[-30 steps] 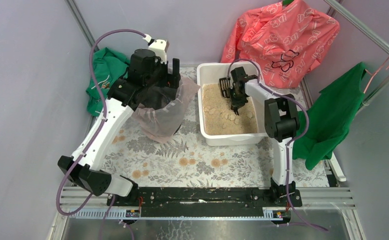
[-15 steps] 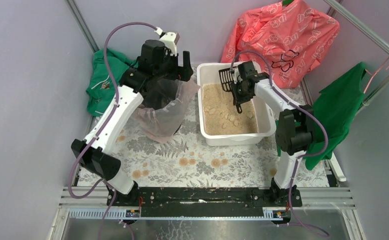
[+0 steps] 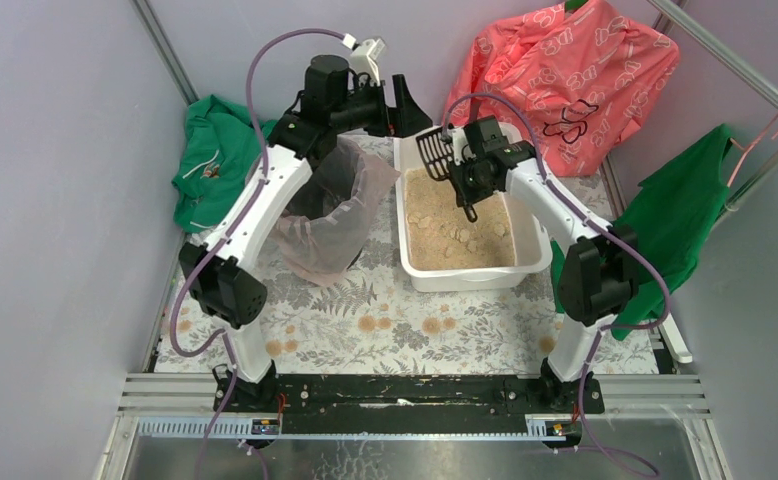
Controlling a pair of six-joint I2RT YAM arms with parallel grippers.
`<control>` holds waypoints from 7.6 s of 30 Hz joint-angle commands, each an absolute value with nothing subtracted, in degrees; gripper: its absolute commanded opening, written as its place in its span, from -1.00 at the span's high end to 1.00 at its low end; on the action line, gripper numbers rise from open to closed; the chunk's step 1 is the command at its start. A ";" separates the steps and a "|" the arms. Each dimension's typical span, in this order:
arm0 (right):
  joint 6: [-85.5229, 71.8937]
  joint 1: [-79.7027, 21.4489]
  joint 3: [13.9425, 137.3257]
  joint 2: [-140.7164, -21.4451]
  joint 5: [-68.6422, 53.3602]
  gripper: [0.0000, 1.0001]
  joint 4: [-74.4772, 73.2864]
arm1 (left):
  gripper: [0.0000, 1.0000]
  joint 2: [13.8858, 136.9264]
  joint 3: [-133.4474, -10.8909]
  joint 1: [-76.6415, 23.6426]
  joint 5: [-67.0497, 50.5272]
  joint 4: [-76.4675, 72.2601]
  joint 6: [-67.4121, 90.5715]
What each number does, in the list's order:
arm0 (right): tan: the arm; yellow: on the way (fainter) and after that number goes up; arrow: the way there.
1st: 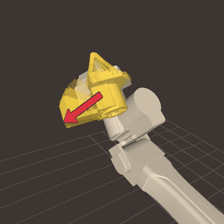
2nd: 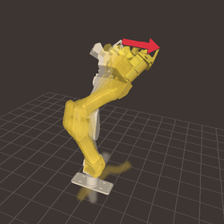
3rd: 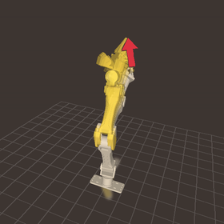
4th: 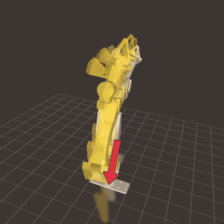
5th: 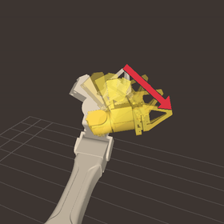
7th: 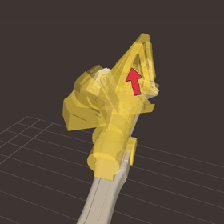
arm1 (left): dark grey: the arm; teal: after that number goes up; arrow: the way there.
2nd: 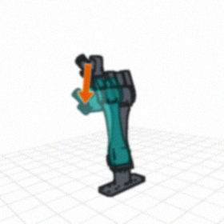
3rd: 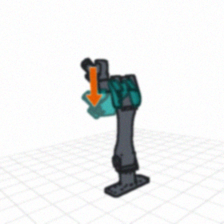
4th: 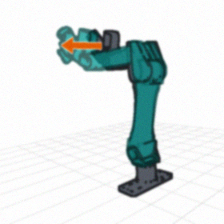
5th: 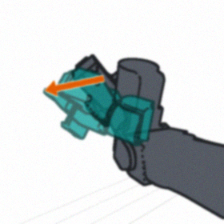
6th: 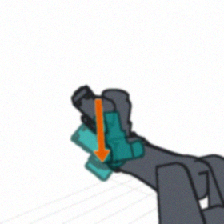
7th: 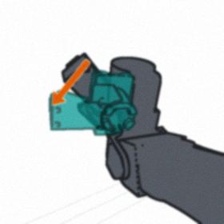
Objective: Clean the litter box
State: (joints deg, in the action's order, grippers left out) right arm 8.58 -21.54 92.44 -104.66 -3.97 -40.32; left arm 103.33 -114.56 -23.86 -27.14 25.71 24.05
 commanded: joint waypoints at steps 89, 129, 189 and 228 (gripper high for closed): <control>4.73 -27.82 99.70 -86.47 -1.30 -0.99 -40.44 | 1.00 115.60 -116.64 -24.43 -36.32 10.66 43.98; -41.92 -10.50 90.72 -83.49 -36.76 -0.56 17.18 | 1.00 99.75 -94.70 -17.31 -13.13 -23.23 69.82; -44.87 -10.45 98.36 -95.52 -36.64 1.00 22.05 | 0.94 104.46 -93.64 -16.43 -14.89 -28.42 73.75; -13.08 -5.54 88.35 -93.75 -23.41 1.00 -24.23 | -0.87 97.82 -88.55 -7.83 -16.28 -8.89 56.06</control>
State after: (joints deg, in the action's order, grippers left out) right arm -14.68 -5.56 89.91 -92.23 -26.13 -27.05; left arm 97.97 -86.35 -8.10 -15.64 -8.84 57.98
